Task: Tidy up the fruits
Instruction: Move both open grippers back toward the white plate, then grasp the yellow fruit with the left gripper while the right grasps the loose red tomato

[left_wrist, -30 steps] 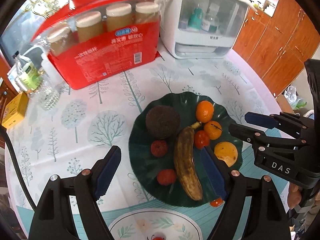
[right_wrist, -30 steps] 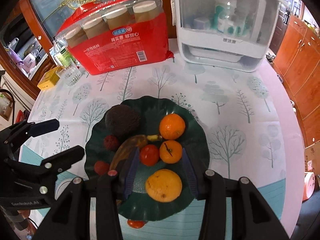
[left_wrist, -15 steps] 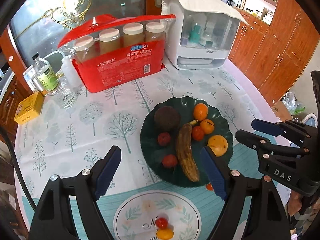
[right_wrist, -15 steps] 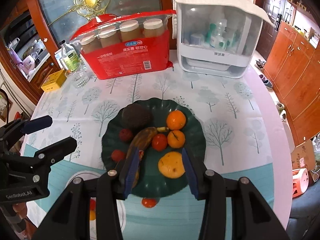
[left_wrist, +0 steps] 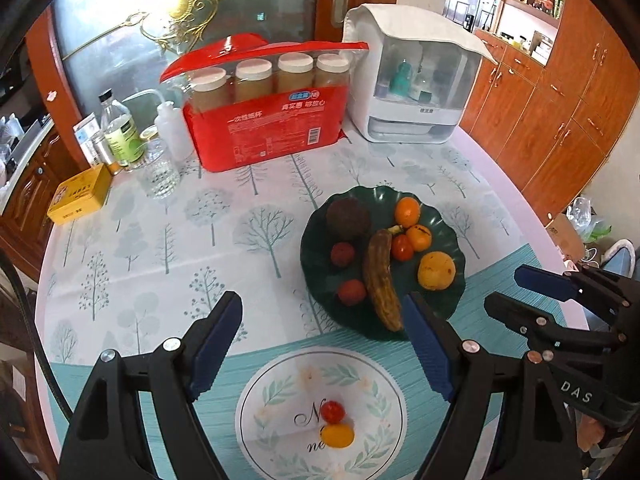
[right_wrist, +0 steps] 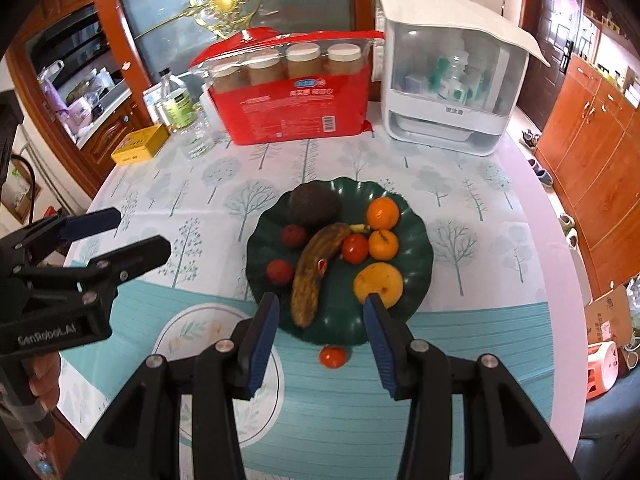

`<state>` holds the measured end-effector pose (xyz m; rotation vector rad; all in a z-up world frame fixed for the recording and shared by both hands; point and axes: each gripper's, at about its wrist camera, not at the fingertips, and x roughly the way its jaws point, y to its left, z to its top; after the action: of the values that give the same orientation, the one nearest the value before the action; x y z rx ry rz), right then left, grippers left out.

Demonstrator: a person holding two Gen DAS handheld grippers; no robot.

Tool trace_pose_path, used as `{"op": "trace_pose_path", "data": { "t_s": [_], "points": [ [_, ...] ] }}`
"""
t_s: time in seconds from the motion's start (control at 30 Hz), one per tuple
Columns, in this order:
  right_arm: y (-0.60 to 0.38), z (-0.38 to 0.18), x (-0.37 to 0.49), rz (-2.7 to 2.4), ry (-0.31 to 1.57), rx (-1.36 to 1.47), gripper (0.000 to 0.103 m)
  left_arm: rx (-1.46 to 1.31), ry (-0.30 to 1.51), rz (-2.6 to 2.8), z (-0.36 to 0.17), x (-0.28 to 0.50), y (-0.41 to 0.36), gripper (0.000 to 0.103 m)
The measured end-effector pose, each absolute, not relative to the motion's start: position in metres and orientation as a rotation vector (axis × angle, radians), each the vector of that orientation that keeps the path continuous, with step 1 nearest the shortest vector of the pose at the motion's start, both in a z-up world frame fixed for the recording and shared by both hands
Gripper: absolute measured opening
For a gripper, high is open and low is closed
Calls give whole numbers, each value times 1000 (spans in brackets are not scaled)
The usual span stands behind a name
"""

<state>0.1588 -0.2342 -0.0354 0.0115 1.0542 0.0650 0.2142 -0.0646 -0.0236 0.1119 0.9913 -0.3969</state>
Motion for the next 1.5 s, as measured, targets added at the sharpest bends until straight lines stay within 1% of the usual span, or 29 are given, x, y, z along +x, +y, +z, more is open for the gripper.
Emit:
{"op": "trace_pose_path", "data": {
  "t_s": [0.2, 0.43, 0.8, 1.0, 1.2, 1.5],
  "points": [
    [-225, -49, 147, 86, 1068, 17, 45, 106, 1012, -385, -40, 196, -55, 81],
    [-227, -79, 136, 82, 1093, 51, 45, 83, 1056, -366, -73, 177, -46, 81],
    [-246, -137, 126, 60, 1147, 129, 45, 35, 1176, -308, -152, 153, -39, 81],
    [-256, -162, 125, 55, 1161, 179, 45, 9, 1245, -287, -183, 144, -43, 81],
    [-258, -178, 131, 45, 1159, 166, 45, -17, 1262, -259, -199, 140, -44, 81],
    [-253, -194, 143, 39, 1161, 131, 45, -53, 1242, -210, -207, 137, -40, 81]
  ]
}}
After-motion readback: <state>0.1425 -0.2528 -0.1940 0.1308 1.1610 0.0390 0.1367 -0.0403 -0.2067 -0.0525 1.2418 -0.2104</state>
